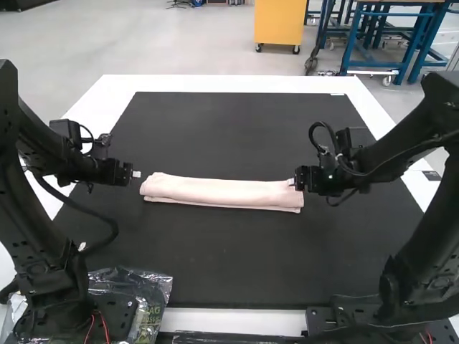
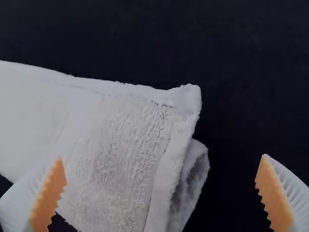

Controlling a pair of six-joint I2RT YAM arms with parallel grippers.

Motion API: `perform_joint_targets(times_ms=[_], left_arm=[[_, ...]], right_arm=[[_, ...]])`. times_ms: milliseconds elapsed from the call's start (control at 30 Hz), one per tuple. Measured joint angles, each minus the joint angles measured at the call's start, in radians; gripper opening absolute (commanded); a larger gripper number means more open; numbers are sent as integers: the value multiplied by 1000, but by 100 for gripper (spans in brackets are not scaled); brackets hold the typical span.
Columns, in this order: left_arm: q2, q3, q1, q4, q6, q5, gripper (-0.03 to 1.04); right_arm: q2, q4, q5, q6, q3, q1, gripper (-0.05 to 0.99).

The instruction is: Fold the towel.

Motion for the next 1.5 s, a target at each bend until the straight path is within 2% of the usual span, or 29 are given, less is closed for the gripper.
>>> perform_joint_targets(times_ms=[500, 633, 667, 700, 733, 767, 800, 1033, 1133, 1300, 1500], left_arm=[[-45, 1, 7, 32, -98, 45, 97], [-46, 7, 7, 35, -109, 48, 97], [-46, 7, 7, 35, -110, 48, 97], [-46, 7, 7, 35, -111, 48, 97], [-46, 6, 7, 35, -112, 48, 97], [-46, 6, 7, 35, -112, 48, 97], [-46, 6, 7, 37, -112, 48, 97], [-46, 6, 7, 42, -112, 48, 97], [-46, 6, 7, 48, -113, 48, 97], [-46, 6, 7, 49, -119, 48, 97], [-46, 6, 7, 50, -121, 48, 97]], right_arm=[[56, 44, 8, -15, -20, 16, 89], [71, 67, 21, -18, -20, 21, 79], [74, 71, 28, -18, -20, 23, 72], [77, 74, 35, -20, -20, 23, 57], [80, 77, 45, -23, -20, 24, 38], [85, 80, 63, -24, -20, 24, 13], [92, 85, 77, -26, -20, 24, -3], [121, 91, 36, -41, -7, 34, -3], [115, 75, -5, -45, -7, 3, -3], [52, -43, -60, -60, -7, -90, -3], [-76, -167, -83, -95, 19, -211, -3]])
